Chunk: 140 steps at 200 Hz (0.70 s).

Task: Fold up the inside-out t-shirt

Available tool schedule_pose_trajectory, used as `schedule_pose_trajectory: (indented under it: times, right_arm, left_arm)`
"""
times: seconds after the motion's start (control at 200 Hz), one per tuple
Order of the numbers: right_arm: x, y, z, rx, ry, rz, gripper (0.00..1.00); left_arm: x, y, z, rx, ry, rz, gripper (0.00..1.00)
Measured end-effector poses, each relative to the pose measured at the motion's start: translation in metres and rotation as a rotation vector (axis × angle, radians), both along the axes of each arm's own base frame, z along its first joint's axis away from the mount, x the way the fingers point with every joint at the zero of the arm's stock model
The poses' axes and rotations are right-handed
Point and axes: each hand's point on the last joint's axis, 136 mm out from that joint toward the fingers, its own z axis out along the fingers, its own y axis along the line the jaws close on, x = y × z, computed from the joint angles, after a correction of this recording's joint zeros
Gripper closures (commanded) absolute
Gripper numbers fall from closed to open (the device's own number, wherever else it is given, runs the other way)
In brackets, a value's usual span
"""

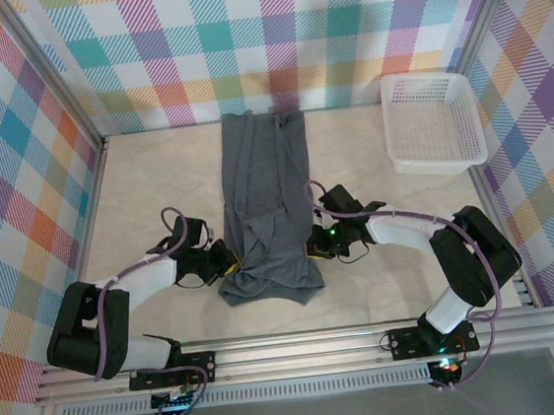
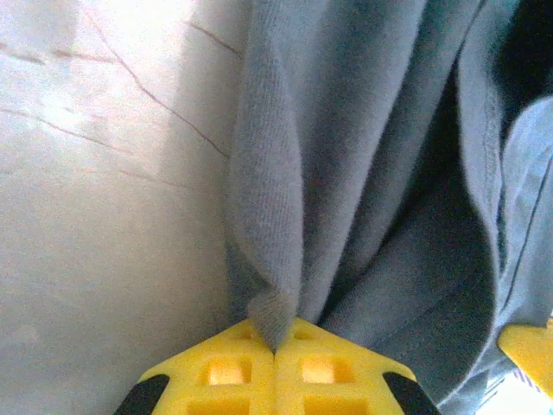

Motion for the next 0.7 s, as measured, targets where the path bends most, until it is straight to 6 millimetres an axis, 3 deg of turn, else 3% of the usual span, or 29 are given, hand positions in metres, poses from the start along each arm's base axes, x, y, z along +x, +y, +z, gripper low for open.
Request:
schedule_pose_trajectory:
  times: [0.115, 0.3, 0.405, 0.465, 0.54, 0.605, 0.7]
  right_arm:
    - [-0.011, -0.013, -0.008, -0.032, 0.017, -0.006, 1.00]
    - [-0.052, -0.044, -0.007, -0.060, 0.043, 0.010, 1.00]
    - [-0.064, -0.050, 0.001, -0.054, 0.049, 0.018, 1.00]
    - [-0.064, -0.050, 0.008, -0.057, 0.047, 0.021, 1.00]
    - [-0.052, -0.046, 0.025, -0.061, 0.018, 0.022, 1.00]
    - [-0.029, -0.038, 0.050, -0.049, -0.036, 0.006, 1.00]
    - [0.023, -0.031, 0.088, -0.012, -0.137, -0.057, 1.00]
  left_arm:
    - [-0.018, -0.014, -0.002, 0.011, 0.004, -0.055, 1.00]
    - [-0.073, -0.027, -0.011, 0.034, 0.050, -0.118, 1.00]
    - [-0.079, -0.028, -0.004, 0.040, 0.053, -0.112, 1.00]
    - [-0.074, -0.027, 0.005, 0.061, 0.046, -0.101, 1.00]
    - [-0.056, -0.032, 0.030, 0.071, -0.001, -0.089, 1.00]
    - [-0.031, -0.038, 0.061, 0.060, -0.075, -0.073, 1.00]
    - [0.015, -0.035, 0.102, 0.044, -0.187, -0.008, 1.00]
